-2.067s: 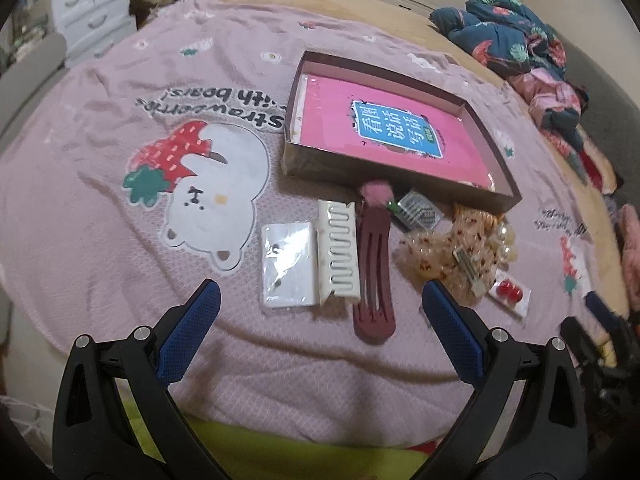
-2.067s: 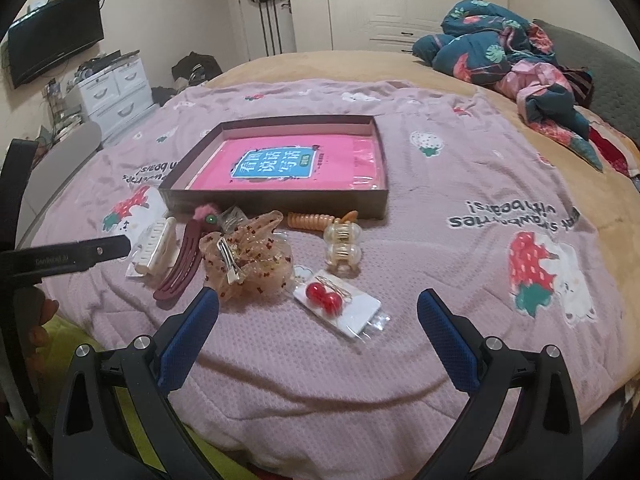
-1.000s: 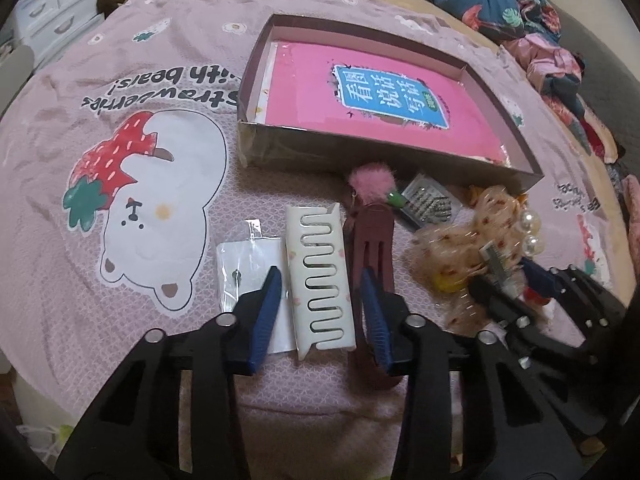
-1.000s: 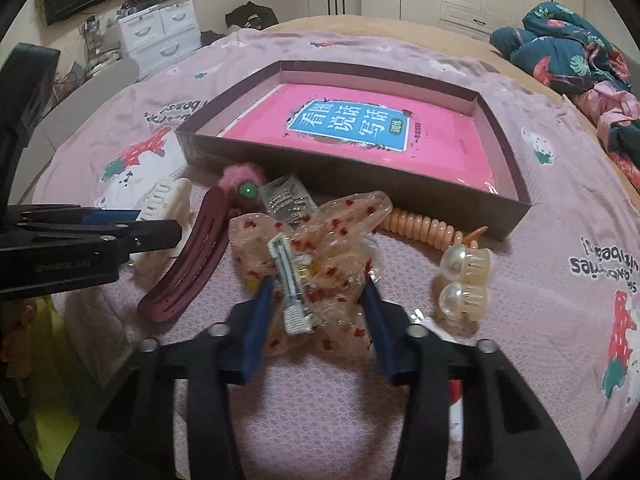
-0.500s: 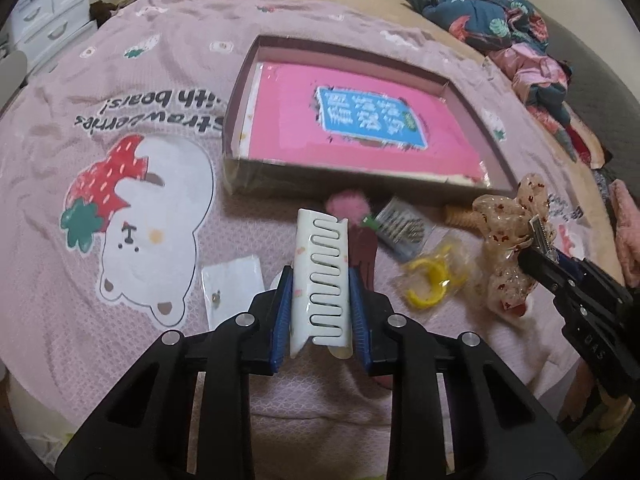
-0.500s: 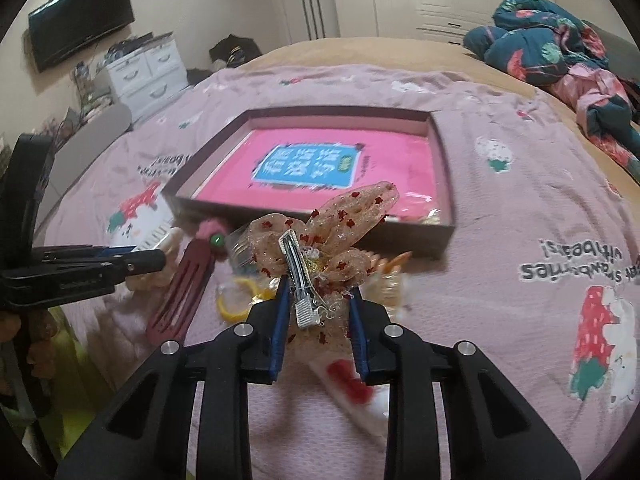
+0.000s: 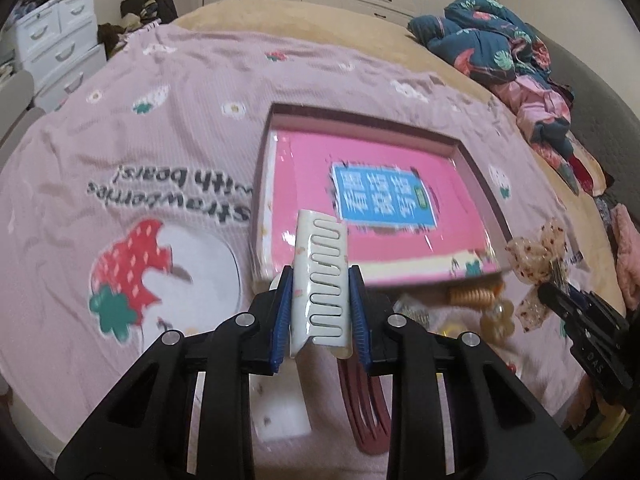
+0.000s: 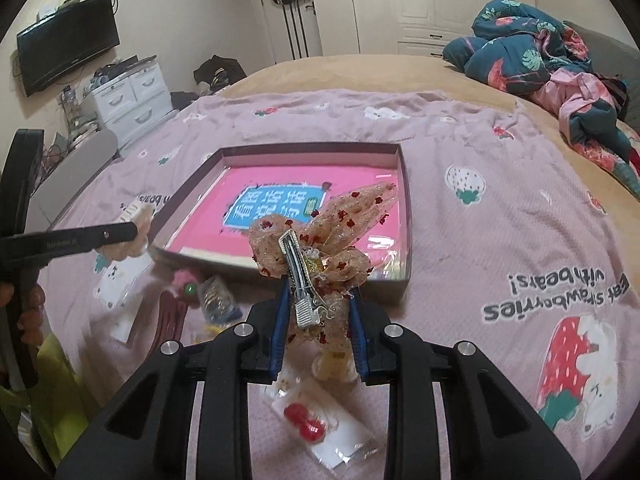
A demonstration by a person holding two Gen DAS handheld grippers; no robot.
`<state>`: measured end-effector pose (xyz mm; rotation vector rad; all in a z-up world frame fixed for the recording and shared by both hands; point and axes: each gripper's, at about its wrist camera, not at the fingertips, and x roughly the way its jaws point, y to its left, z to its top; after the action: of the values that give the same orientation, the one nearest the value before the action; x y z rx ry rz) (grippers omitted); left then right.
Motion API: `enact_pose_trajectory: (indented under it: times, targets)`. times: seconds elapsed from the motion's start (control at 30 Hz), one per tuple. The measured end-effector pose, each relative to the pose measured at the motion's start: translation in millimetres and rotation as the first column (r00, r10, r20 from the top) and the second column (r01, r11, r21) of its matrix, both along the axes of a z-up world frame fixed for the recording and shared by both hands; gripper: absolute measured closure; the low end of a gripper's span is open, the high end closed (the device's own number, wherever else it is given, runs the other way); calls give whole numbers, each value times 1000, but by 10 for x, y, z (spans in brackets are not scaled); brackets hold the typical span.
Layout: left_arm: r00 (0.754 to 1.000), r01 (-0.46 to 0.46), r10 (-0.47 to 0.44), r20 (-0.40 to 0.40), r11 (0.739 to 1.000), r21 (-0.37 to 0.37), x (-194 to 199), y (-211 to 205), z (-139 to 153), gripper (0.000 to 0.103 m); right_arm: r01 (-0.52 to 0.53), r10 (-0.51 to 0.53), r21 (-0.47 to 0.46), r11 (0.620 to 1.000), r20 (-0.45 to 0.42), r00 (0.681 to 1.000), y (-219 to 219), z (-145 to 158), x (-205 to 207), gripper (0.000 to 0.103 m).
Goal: Organize jewelry
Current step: 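Carry both clips into the box and open both tools to release them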
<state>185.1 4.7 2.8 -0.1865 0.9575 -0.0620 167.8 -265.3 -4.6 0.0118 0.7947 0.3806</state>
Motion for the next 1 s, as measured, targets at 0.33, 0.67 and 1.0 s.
enact_pose_trajectory:
  times: [0.33,0.67,1.0]
  targets:
    - [1000,-19,19,8,1000,-9,418,98,-24,84,20,-20,-7,1000,-11,1000,91,-38,529,77]
    - [999,4,-5,-42,1000,-26,686,21,-314,84,22,-23,-37,999,-42,999,245,-208,939,77]
    - [998,23,-24,-57,1000,-16,707,20,-422,83,29,-31,-28,999,-92,995,342,-413,1098,75]
